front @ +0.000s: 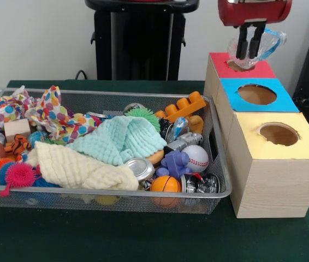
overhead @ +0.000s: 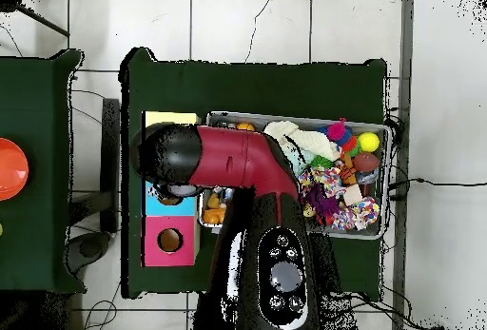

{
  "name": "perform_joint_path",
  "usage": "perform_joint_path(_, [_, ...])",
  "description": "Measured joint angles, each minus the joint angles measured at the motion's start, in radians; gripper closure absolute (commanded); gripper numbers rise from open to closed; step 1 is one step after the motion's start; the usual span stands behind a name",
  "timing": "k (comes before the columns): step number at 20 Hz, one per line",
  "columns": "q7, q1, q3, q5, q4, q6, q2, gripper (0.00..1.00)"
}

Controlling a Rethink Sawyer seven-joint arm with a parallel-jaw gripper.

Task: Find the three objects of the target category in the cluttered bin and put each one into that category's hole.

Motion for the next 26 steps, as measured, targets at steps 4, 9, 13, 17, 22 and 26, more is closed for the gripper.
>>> perform_joint_path(4, [0.0,0.005,-0.003,0.011,0.004,-0.011,0.001,1.0])
perform_joint_path(9, [0.0,0.007,-0.009,0.021,0.016,-0.06,0.002,1.0])
perform_joint_path(13, [0.0,0.009,-0.018,0.026,0.041,-0.12,0.006,1.0])
perform_joint_path(17, [0.0,0.018,-0.025,0.033,0.061,-0.167,0.021,1.0])
perform_joint_path(22, [0.0,0.038,-0.03,0.053,0.073,-0.213,0.048,1.0])
perform_joint_path(26, [0.001,0.054,-0.03,0.082,0.089,-0.219,0.055,1.0])
